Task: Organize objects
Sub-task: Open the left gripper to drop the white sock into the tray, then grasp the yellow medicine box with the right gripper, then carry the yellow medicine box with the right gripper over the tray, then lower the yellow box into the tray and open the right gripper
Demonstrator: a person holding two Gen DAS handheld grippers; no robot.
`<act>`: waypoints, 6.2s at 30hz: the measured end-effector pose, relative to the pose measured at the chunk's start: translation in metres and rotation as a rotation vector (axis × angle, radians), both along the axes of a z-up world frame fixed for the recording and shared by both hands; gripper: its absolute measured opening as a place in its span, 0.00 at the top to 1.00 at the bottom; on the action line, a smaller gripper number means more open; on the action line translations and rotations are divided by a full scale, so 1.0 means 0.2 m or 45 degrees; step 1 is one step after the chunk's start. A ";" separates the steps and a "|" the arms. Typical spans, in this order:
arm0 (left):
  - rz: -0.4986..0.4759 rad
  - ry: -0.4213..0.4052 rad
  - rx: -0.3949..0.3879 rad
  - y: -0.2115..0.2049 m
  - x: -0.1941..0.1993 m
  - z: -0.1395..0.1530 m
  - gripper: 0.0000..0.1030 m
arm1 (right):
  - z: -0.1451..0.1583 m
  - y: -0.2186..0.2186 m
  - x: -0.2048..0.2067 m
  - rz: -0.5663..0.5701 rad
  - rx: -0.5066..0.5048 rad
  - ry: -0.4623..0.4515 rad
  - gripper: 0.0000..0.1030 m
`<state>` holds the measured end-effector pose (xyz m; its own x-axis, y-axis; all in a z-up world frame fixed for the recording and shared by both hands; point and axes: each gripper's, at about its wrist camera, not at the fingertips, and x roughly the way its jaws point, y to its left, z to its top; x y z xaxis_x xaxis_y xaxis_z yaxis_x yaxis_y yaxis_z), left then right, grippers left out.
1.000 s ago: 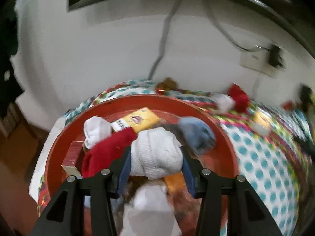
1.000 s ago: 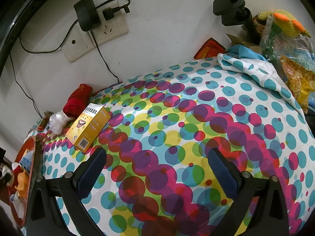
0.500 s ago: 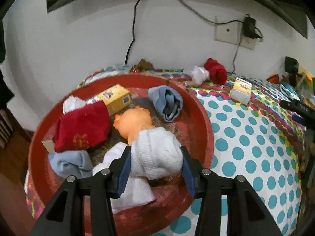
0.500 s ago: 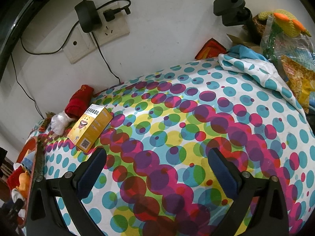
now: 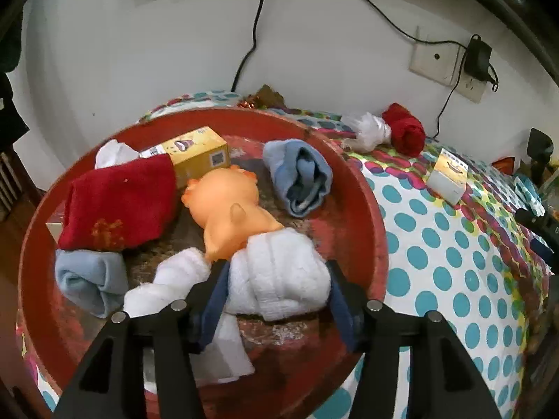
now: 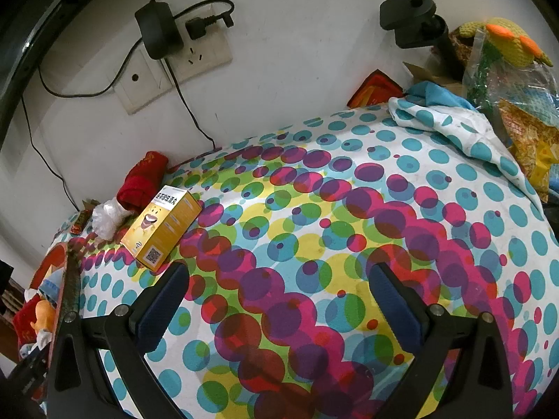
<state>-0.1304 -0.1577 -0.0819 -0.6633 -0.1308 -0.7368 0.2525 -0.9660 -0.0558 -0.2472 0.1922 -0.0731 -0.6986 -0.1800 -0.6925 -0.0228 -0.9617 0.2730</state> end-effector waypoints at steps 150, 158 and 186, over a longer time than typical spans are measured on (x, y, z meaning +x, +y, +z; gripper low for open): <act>0.433 0.448 -0.082 -0.61 1.07 0.25 0.00 | 0.24 -2.43 0.34 0.761 0.498 0.135 0.53; 0.419 0.439 -0.074 -0.60 1.06 0.24 0.00 | 0.17 -2.43 0.21 0.749 0.549 0.071 0.53; 0.401 0.448 -0.122 -0.56 1.05 0.26 0.00 | 0.16 -2.37 0.26 0.670 0.568 0.100 0.15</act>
